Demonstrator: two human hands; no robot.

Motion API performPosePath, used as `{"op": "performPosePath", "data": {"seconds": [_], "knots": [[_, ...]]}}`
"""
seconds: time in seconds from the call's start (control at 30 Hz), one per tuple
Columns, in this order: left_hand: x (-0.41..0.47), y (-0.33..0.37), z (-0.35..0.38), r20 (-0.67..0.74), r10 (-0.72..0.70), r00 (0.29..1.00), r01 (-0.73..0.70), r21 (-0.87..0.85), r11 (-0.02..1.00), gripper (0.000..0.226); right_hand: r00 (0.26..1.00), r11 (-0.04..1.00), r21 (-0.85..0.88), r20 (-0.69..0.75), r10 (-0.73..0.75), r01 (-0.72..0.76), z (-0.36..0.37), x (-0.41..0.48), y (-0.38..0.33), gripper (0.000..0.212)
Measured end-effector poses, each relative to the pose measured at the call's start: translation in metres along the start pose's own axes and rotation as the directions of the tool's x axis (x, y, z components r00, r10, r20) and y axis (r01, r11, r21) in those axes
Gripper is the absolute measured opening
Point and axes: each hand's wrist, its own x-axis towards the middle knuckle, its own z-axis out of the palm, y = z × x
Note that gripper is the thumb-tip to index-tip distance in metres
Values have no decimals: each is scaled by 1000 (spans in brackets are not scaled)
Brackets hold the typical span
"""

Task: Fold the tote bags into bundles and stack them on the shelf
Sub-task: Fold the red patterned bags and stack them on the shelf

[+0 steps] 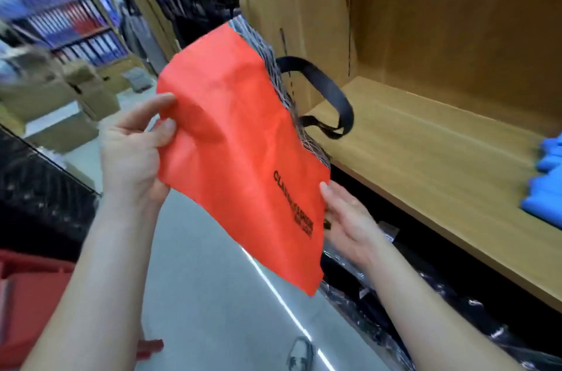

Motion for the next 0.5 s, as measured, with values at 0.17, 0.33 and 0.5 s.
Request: {"op": "performPosePath", "data": {"seconds": [0.17, 0.33, 0.5], "knots": [[31, -35, 9, -77, -85, 993, 80, -76, 994, 48, 809, 833, -225, -212, -548, 505, 31, 13, -54, 34], [64, -62, 38, 250, -84, 965, 84, 9, 996, 54, 619, 583, -580, -166, -768, 568, 26, 4, -102, 37], [72, -84, 77, 653, -51, 755, 10, 67, 998, 64, 534, 541, -712, -273, -800, 447, -10, -30, -116, 39]]}}
